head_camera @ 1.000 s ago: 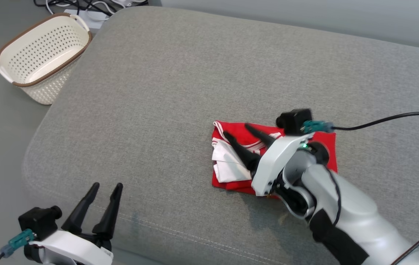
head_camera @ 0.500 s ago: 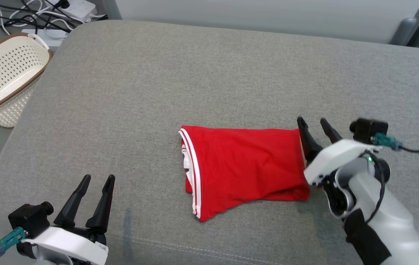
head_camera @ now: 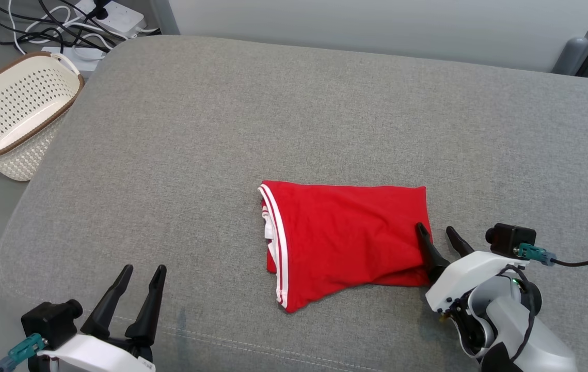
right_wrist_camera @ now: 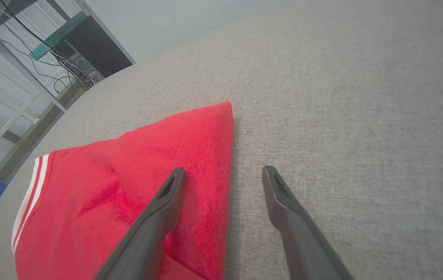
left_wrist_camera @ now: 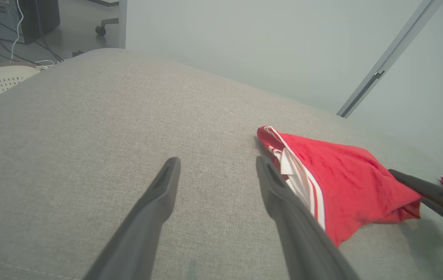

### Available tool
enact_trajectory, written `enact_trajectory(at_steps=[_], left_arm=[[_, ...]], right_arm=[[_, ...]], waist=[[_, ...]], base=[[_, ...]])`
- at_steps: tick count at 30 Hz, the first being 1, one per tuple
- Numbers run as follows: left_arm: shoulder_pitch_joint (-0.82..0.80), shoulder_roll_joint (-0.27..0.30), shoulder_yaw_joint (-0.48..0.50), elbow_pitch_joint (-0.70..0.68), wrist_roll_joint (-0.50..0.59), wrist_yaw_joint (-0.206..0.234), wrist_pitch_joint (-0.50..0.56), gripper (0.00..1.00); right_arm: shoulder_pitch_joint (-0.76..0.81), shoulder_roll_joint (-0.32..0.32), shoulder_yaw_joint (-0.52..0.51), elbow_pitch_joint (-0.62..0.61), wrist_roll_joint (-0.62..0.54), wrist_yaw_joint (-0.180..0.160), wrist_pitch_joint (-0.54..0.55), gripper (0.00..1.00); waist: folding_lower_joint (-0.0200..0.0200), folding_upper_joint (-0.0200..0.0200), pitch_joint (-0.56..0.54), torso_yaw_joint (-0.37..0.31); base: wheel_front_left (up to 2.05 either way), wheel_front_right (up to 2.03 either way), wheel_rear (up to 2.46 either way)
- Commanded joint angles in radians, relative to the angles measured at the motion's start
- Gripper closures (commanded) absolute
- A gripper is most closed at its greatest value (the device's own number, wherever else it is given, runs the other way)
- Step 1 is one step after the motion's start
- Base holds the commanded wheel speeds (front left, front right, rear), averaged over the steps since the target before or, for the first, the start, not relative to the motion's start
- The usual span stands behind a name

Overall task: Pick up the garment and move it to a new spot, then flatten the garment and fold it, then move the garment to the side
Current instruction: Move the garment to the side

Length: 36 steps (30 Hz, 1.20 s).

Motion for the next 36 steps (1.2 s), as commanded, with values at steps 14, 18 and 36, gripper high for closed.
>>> enact_trajectory(at_steps=[14, 18, 36], left_arm=[[-0.049, 0.045, 0.017, -0.039, -0.010, 0.000, -0.006, 0.00], [-0.053, 0.049, 0.013, -0.040, -0.020, 0.000, -0.006, 0.00], [-0.064, 0.064, 0.002, -0.041, -0.042, 0.000, -0.006, 0.00]], right_arm=[[-0.156, 0.011, 0.035, 0.091, 0.036, 0.000, 0.000, 0.00], [-0.175, 0.011, 0.054, 0.148, 0.057, 0.000, 0.012, 0.14], [-0.236, 0.011, 0.133, 0.210, 0.155, 0.000, -0.004, 1.00]], waist=[[0.0000, 0.0000, 0.051, 0.046], [0.0000, 0.0000, 0.059, 0.059], [0.0000, 0.0000, 0.073, 0.055]], base=[[0.00, 0.00, 0.00], [0.00, 0.00, 0.00], [0.00, 0.00, 0.00]])
